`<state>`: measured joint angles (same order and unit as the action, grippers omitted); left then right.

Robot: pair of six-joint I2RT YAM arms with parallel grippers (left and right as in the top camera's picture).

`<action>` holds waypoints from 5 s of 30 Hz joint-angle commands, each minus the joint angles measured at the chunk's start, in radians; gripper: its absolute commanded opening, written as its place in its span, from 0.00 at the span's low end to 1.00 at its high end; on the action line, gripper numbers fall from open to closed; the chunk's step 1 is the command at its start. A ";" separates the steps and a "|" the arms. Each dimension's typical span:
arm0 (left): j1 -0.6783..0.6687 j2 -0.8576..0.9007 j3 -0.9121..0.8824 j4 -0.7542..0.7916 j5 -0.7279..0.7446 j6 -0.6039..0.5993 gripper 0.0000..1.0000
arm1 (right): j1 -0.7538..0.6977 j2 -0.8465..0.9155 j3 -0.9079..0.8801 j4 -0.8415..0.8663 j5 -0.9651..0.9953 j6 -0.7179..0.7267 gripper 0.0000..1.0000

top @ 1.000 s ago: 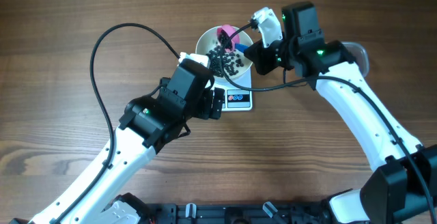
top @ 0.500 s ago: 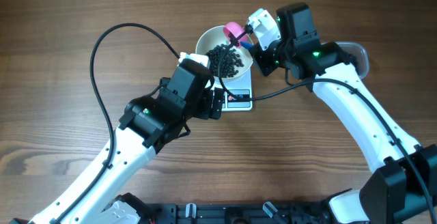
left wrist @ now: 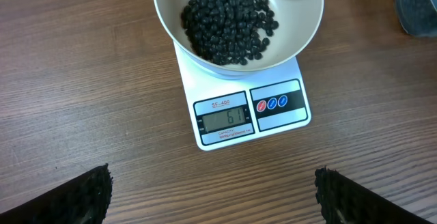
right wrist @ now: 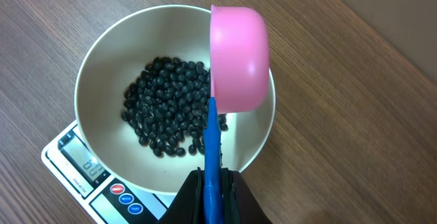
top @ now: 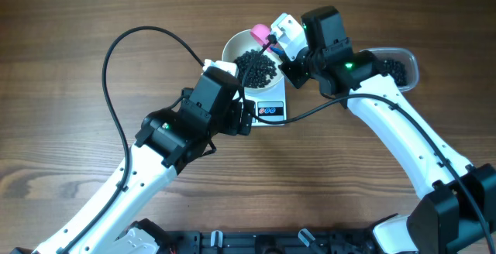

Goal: Scoop item into bowl and weigh 150g on scale
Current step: 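Tilt the cup with the right gripper to pour beans into bowl, then move the cup back to the bean tub and scoop beans, then carry the filled cup over the white bowl with the right gripper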

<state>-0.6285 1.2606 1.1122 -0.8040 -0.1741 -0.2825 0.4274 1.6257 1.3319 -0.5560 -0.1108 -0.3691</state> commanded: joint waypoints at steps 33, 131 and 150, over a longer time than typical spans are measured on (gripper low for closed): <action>-0.003 0.002 0.016 0.003 0.008 0.013 1.00 | -0.442 -0.341 0.007 -0.207 0.049 0.318 0.04; -0.003 0.002 0.016 0.003 0.008 0.013 1.00 | -0.936 0.085 0.001 -0.425 -0.626 0.301 0.04; -0.003 0.002 0.016 0.003 0.008 0.013 1.00 | -0.877 0.085 0.001 -0.409 -1.212 0.343 0.04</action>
<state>-0.6285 1.2606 1.1122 -0.8043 -0.1741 -0.2825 -0.5137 1.6985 1.3319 -0.9806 -1.2491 -0.0261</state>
